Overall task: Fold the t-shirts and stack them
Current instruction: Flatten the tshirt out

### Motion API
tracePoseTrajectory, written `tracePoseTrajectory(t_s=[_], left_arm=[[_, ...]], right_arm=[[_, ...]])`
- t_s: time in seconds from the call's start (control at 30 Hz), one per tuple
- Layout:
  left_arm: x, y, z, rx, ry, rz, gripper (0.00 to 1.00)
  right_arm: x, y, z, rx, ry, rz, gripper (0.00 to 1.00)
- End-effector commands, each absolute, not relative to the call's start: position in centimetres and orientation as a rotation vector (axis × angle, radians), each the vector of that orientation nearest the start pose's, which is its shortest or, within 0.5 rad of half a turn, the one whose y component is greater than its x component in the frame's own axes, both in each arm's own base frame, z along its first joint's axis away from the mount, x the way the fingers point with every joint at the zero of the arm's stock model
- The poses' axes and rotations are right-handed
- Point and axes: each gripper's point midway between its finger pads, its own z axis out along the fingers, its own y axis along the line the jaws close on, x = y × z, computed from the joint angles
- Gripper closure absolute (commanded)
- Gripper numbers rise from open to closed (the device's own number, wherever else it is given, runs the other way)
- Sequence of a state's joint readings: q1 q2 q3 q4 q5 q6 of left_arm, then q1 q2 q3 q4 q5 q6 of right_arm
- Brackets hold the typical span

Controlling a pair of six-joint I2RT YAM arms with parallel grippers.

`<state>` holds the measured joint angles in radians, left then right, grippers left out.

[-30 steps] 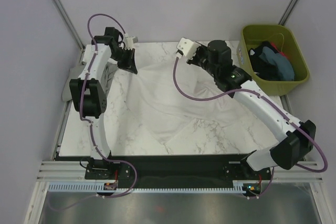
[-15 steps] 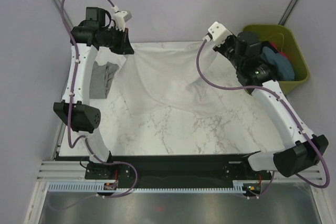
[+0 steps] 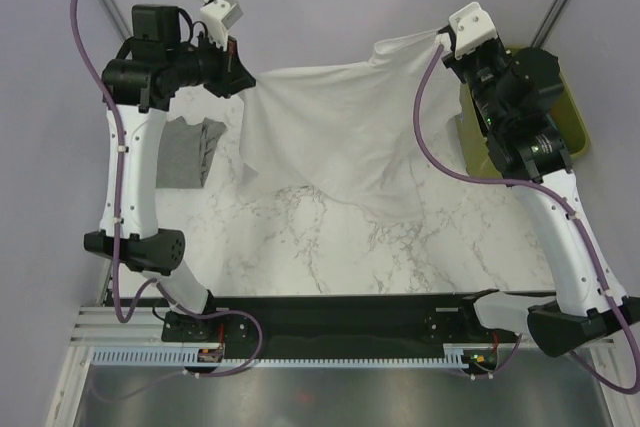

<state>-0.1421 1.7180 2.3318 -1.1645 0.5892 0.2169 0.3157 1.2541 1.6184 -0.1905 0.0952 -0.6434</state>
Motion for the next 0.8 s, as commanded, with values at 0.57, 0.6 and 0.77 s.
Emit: tracePoseTrajectory(t_s=[0.57,0.6,0.77], left_arm=[[25.7,-21.7,18.4,0.486,2.799,-1.330,0.41],[26.1,-21.8,18.8,0.491,2.789,-1.321,0.20],[29.5,-19.4,18.6,0.555,2.736,-1.097,0.12]], right_arm=[[36.1,11.2,27.5,-0.751,1.768,-0.007,1.00],[36.0,11.2,27.3,-0.755,1.776,-0.005,1.00],[36.0,10.6,28.2,-0.736,1.778,-0.027,1.00]])
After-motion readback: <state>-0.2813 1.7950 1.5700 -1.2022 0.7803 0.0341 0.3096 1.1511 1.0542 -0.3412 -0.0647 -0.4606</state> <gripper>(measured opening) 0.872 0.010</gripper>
